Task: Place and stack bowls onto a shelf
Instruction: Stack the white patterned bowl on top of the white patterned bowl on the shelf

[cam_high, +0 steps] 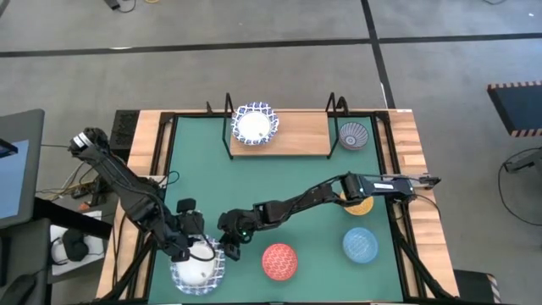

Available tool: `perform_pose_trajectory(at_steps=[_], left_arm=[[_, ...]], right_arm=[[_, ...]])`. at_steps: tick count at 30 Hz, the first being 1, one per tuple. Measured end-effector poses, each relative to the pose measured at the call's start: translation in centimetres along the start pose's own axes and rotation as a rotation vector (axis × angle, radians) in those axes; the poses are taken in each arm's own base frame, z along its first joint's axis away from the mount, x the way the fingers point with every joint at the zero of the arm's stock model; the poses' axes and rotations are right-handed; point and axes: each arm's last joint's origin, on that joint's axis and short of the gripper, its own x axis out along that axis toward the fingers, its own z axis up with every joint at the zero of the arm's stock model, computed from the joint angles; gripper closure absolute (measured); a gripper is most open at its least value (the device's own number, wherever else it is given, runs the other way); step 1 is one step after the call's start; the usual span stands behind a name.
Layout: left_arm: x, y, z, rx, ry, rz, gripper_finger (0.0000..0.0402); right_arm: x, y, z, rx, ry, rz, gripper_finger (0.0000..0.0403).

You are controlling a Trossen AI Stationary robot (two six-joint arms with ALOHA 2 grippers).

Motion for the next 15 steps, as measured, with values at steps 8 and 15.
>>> perform_pose_trajectory(at_steps=[8,15], left_arm=[[0.06,0.17,0.16,-0.009,-0.002,0.005,0.026],[0.05,0.3,0.22,0.017,-0.03,0.04,0.026]], right_arm=[[0.01,-0.02,-0.08,-0.003,0.006,-0.006,0.0362],[-0.97,-0.67,0.89,-0.042,0.0,-0.089,0.0385]])
